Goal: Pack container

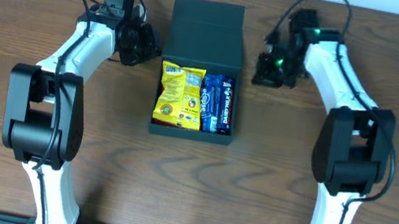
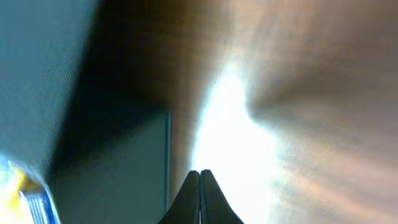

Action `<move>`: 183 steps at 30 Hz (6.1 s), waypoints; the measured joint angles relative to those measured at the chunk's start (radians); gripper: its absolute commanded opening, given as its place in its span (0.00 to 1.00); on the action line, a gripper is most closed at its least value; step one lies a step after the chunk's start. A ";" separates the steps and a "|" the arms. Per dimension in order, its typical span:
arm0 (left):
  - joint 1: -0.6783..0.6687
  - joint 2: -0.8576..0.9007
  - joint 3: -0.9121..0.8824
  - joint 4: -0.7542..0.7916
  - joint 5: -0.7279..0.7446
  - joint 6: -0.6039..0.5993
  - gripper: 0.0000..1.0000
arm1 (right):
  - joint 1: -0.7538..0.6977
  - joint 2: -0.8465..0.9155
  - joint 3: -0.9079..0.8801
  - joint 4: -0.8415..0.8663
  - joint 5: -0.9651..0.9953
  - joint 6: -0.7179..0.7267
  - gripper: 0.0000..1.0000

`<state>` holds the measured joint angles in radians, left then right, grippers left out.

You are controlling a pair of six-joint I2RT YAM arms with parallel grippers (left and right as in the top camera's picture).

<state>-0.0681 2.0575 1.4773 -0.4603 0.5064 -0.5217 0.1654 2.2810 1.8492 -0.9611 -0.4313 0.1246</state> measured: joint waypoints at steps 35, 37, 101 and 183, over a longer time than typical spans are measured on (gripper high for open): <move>0.030 0.413 0.600 -0.410 0.125 -0.019 0.06 | -0.037 0.152 0.000 0.285 -0.295 0.159 0.01; 0.030 0.417 0.600 -0.404 0.142 -0.020 0.06 | -0.037 0.166 0.000 0.315 -0.317 0.172 0.01; 0.058 0.536 1.457 -1.016 0.595 0.600 0.06 | 0.012 -0.169 0.232 -0.022 -0.314 -0.190 0.01; -0.027 0.482 1.570 -1.151 -0.003 0.479 0.96 | 0.057 -0.459 0.232 -0.108 0.268 -0.343 0.99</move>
<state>-0.0952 2.5393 3.0470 -1.6115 0.5030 -0.0429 0.2226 1.8217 2.0808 -1.0691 -0.1635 -0.2184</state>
